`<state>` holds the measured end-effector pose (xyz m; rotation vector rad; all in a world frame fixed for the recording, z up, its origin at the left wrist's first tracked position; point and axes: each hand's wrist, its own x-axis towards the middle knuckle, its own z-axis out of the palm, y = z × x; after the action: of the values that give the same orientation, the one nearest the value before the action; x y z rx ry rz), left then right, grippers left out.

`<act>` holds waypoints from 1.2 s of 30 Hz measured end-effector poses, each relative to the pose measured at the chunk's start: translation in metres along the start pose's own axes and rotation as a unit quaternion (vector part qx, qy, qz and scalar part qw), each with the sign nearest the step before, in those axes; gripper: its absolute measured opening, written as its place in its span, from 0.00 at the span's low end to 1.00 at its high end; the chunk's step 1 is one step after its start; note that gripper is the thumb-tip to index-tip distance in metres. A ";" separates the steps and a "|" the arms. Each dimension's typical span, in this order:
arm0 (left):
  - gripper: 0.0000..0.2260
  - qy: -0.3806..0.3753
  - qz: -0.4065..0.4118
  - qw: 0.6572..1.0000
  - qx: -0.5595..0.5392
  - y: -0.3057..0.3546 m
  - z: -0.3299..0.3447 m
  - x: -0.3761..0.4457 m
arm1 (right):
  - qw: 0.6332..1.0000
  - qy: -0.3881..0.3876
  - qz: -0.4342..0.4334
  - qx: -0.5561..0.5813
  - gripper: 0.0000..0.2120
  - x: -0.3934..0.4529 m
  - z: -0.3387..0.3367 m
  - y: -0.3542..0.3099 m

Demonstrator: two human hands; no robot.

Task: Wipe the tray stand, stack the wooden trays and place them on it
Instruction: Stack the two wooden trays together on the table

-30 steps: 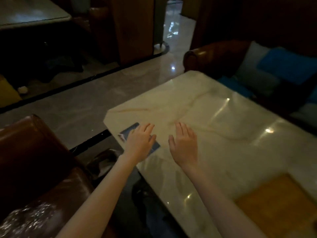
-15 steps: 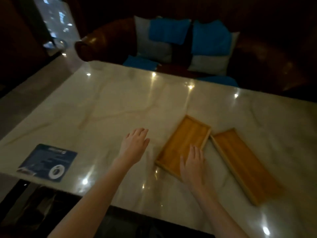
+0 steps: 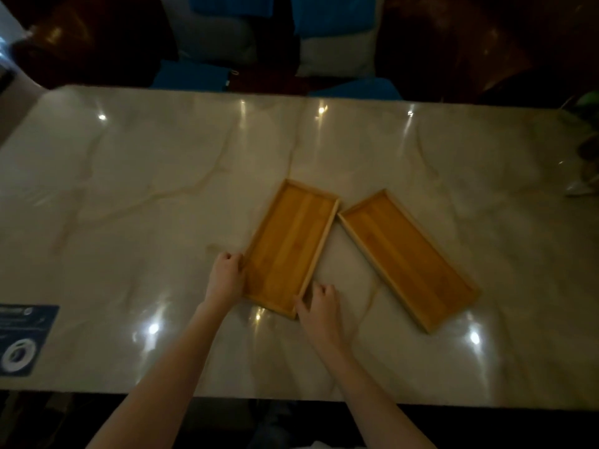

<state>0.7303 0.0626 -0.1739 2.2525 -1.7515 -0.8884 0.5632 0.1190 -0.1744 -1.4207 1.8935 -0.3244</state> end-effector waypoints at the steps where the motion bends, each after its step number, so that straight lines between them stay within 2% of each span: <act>1: 0.12 0.004 -0.012 1.000 -0.017 0.001 0.000 0.000 | 1.000 -0.007 -0.003 0.020 0.15 0.001 0.001 -0.001; 6: 0.10 0.019 -0.042 0.998 -0.048 0.005 0.003 -0.004 | 0.998 0.002 0.003 0.065 0.13 0.005 -0.002 0.000; 11: 0.10 0.060 -0.069 0.990 -0.104 0.023 0.003 -0.026 | 0.994 -0.044 -0.066 0.082 0.13 0.025 -0.042 0.013; 15: 0.12 0.099 -0.081 0.985 -0.119 0.063 0.002 -0.046 | 0.987 -0.066 -0.123 0.082 0.13 0.045 -0.089 0.025; 21: 0.11 0.153 -0.072 0.974 -0.153 0.146 0.028 -0.067 | 0.978 -0.093 -0.161 0.092 0.17 0.076 -0.174 0.056; 28: 0.09 0.154 -0.088 0.966 -0.187 0.217 0.099 -0.075 | 0.983 -0.090 -0.151 0.053 0.21 0.101 -0.236 0.127; 36: 0.06 0.138 -0.110 0.963 -0.202 0.244 0.159 -0.090 | 0.985 -0.116 -0.125 0.030 0.21 0.108 -0.248 0.184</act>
<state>0.4293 0.1075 -0.1583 2.1883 -1.1024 -0.8296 0.2487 0.0321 -0.1542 -1.5843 1.5095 -0.3176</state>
